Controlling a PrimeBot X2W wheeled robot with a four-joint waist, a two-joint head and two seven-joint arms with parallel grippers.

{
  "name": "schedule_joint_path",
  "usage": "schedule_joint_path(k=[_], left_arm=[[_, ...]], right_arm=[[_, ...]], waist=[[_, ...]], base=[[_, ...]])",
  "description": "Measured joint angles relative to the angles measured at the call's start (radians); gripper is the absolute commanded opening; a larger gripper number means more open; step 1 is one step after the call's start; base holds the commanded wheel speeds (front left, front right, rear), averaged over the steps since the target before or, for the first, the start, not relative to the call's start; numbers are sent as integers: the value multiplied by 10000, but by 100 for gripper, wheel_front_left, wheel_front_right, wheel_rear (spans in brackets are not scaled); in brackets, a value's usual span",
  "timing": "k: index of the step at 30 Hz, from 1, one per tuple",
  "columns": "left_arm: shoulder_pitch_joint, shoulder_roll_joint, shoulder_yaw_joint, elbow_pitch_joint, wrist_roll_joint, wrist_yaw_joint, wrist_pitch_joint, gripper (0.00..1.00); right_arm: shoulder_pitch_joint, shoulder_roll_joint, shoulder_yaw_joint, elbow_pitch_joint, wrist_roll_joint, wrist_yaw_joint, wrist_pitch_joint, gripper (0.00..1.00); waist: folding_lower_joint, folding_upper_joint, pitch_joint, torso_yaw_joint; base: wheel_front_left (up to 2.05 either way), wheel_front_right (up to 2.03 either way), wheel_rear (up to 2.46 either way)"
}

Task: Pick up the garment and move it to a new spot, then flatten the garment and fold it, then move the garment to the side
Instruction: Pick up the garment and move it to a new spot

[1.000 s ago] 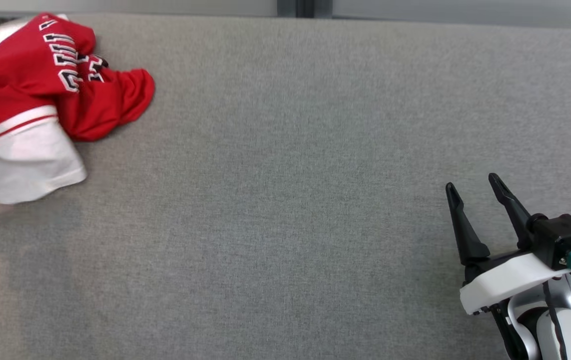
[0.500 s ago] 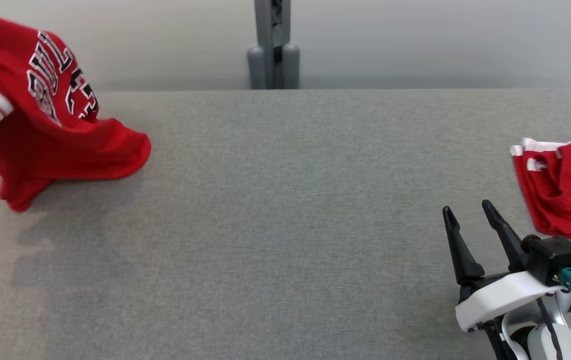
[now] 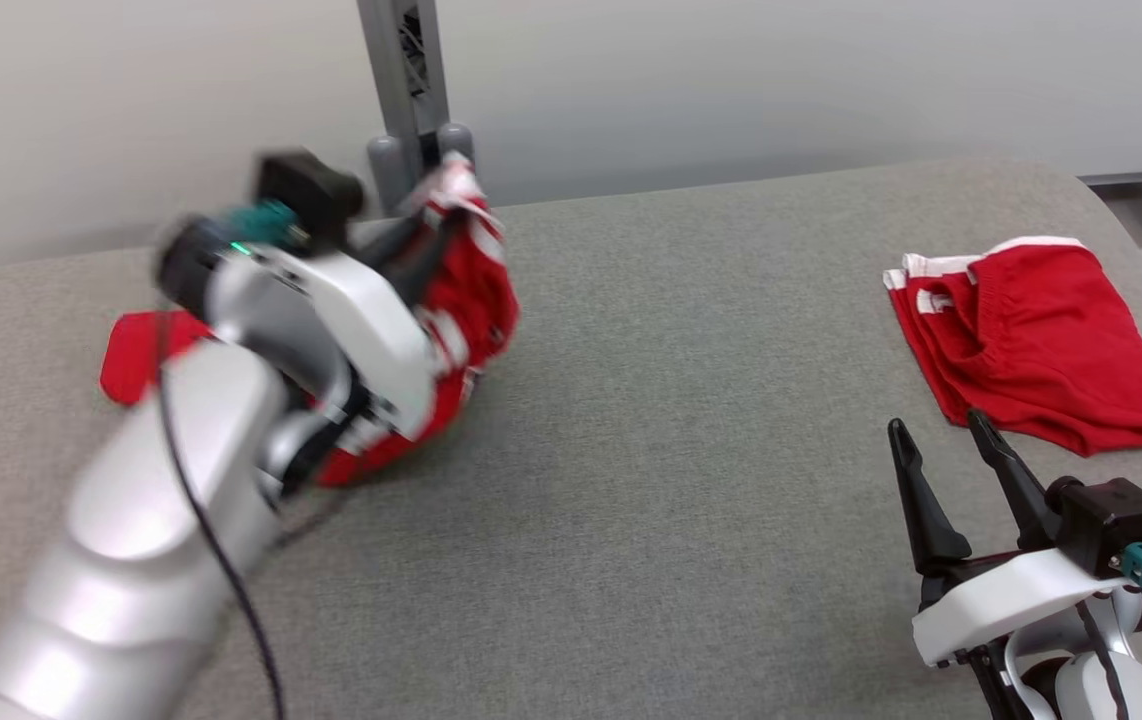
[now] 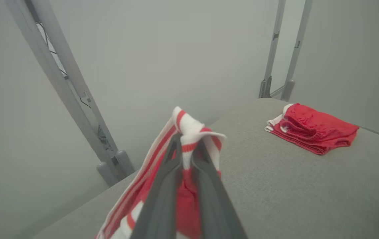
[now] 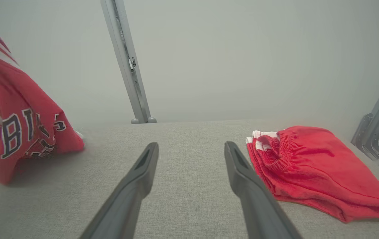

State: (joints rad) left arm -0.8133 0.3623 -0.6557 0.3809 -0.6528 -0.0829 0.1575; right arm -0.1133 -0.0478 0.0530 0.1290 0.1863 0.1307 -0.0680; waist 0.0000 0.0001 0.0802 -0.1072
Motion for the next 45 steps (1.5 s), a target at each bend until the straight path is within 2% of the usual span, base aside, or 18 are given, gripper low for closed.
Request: schedule_joint_path(k=[1,2,5,10,15,16,17,18,20,23,29,33,35,36,37,40,41,45], left_arm=[[396,-558,-316,44,-59,-17,-207,0],[949,-1419,-688,299,-192,-25,-568,0],[1350,-2132,-953,765,-272,-4,-945,0],[1393,-2859,-1304,1601,-268,42,-1618,0],[1150,-3099,-1827,2341,-625,153,-2466,0],[1059,-3133,-2617,2351,-1066,470,-2748,52],[1043,-3152,-2957,2429,-1151,548,-2767,90],[1048,-3156,-3267,2499,-1338,606,-2759,100],[1099,-3137,-4176,2681,-1701,813,-2709,100],[1128,-3150,-4830,2717,-2080,859,-2740,100],[681,-3145,-5066,2838,-2692,1114,-3396,100],[332,-3147,-4847,3256,-2853,1283,-3831,100],[430,-3081,-4224,4249,-3223,1369,-4069,100],[875,-2788,-3488,5181,-3718,1553,-4146,100],[979,-2694,-3214,5544,-3960,1622,-4148,100],[994,-2667,-2694,6038,-4339,1561,-4165,100],[898,-2706,-2460,6324,-4583,1392,-4171,100],[566,-2727,-2226,6761,-4801,1237,-4042,100]], right_arm=[[-5,0,-21,-6,0,0,-31,100],[-23,0,-19,-4,27,0,-44,100],[-119,0,-4,31,71,0,-123,100],[-188,-2,67,142,144,0,-221,100],[-264,0,128,311,244,0,-351,100],[-313,2,123,410,244,0,-384,100],[-317,-4,113,451,244,0,-401,100],[-325,-4,115,499,245,0,-445,100],[-390,0,119,608,274,0,-485,100],[-416,-2,84,715,330,0,-560,100],[-435,0,-215,800,224,0,-637,100],[-430,0,-255,796,132,0,-629,100],[-255,0,-217,729,52,0,-479,100],[-183,2,-88,575,52,0,-364,100],[-170,4,-61,491,44,0,-318,100],[-161,0,10,362,8,0,-226,100],[-165,4,56,278,-21,0,-155,100],[-222,2,94,159,-71,0,-115,100]], waist=[[0,0,76,-149],[0,0,199,-372],[0,0,320,-591],[0,0,482,-959],[0,0,623,-1424],[-1,0,674,-1654],[0,0,698,-1722],[0,0,722,-1787],[0,0,790,-1930],[0,0,870,-1969],[0,0,849,-1717],[0,0,686,-1394],[0,0,318,-759],[0,0,30,-287],[0,0,-11,-156],[0,0,134,-105],[0,0,308,-158],[0,0,577,-333]], base=[[0,0,0],[0,0,0],[0,0,0],[0,0,0],[0,0,0],[0,0,0],[0,0,0],[0,0,0],[0,0,0],[0,0,0],[0,0,0],[0,0,0],[0,0,0],[0,0,0],[0,0,0],[0,0,0],[0,0,0],[0,0,0]])
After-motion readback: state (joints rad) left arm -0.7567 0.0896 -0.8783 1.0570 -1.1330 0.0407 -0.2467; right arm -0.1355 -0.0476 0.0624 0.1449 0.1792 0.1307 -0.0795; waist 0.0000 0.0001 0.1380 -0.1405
